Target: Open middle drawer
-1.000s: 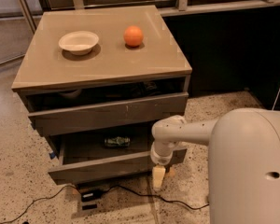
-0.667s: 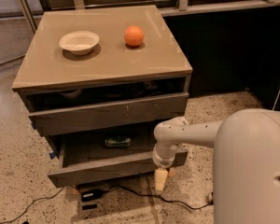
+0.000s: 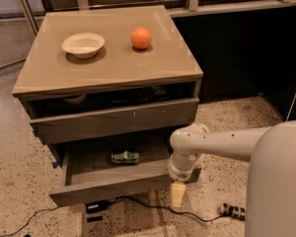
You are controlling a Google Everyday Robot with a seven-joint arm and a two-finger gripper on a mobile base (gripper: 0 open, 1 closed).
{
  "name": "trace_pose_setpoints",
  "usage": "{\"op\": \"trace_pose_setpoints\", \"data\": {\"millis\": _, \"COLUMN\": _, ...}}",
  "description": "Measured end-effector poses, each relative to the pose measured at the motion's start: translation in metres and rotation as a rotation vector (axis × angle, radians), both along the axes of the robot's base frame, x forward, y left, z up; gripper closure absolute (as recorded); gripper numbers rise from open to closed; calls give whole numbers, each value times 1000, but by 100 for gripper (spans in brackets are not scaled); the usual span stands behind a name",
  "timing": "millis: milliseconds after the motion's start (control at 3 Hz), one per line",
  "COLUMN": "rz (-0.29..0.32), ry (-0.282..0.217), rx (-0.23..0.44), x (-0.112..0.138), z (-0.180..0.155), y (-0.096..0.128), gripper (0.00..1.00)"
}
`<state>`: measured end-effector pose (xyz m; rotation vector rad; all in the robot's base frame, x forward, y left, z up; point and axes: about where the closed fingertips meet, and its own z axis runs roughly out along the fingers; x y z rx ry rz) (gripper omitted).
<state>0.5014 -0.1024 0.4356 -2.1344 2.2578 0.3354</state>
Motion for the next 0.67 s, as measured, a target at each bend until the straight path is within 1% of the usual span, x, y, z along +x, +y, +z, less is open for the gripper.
{"op": "trace_pose_setpoints", "data": {"millis": 333, "rz": 7, "ry": -26, "rx": 0, "x": 3, "z": 7, "y": -3, "gripper": 0}}
{"op": "trace_pose_setpoints", "data": {"millis": 667, "rz": 28, "ry": -78, "rx": 12, "x": 20, "z": 17, "y": 5, "gripper": 0}}
